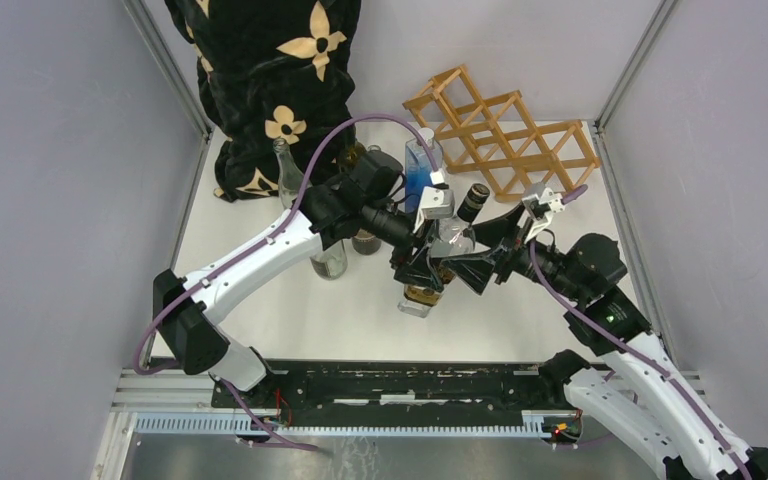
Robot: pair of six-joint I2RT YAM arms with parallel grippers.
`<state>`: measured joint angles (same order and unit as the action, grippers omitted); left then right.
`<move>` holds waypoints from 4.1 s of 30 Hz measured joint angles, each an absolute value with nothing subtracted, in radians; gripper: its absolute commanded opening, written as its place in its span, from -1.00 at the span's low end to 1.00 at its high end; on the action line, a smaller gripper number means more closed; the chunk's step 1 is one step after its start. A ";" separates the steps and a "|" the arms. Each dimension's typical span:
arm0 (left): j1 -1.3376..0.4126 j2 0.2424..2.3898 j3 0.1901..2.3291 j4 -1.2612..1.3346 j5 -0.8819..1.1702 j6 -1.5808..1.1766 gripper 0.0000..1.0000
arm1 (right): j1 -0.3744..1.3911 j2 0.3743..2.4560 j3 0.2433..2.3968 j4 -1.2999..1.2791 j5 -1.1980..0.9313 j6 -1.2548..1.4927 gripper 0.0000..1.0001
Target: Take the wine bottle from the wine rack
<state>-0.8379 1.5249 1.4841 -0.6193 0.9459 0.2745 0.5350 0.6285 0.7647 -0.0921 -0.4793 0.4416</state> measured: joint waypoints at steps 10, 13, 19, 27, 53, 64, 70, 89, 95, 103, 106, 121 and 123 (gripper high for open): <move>-0.836 1.524 1.489 -0.664 1.008 0.253 -0.70 | 0.538 0.684 0.654 0.212 -0.629 0.604 0.11; -0.836 1.523 1.492 -0.682 1.005 0.250 0.82 | 0.537 0.688 0.639 0.245 -0.641 0.633 -0.46; -0.800 1.523 1.538 -0.748 0.978 0.267 1.00 | 0.539 0.704 0.640 0.163 -0.620 0.601 -1.00; -0.592 1.521 1.676 -0.922 0.836 0.279 1.00 | 0.541 0.680 0.655 -0.092 -0.236 0.358 -0.99; 0.148 1.070 0.997 -0.643 0.398 0.281 1.00 | 0.537 1.094 0.489 0.403 0.222 0.204 -0.97; 0.182 1.059 0.790 -0.469 0.390 0.273 1.00 | 0.537 1.083 0.454 0.455 0.218 0.203 0.40; 0.182 1.059 0.778 -0.393 0.363 0.236 1.00 | 0.537 1.060 0.453 0.447 0.215 0.205 0.96; 0.182 1.061 0.600 -0.170 0.342 0.210 1.00 | 0.538 0.654 0.458 0.203 0.224 0.213 0.96; 0.184 1.069 0.534 -0.075 0.342 0.197 1.00 | 0.538 0.535 0.446 0.081 0.372 0.234 0.96; 0.184 1.134 0.444 0.156 0.339 0.159 1.00 | 0.536 0.517 0.125 0.182 0.898 0.286 0.96; 0.184 1.172 0.413 0.247 0.339 0.147 1.00 | 0.532 0.600 0.040 0.288 1.035 0.276 0.96; 0.184 1.357 0.226 0.848 0.348 0.071 1.00 | 0.302 1.085 0.011 0.977 1.060 0.053 0.96; 0.184 1.384 0.230 0.886 0.350 0.056 1.00 | 0.284 1.108 0.011 1.024 1.029 0.011 0.96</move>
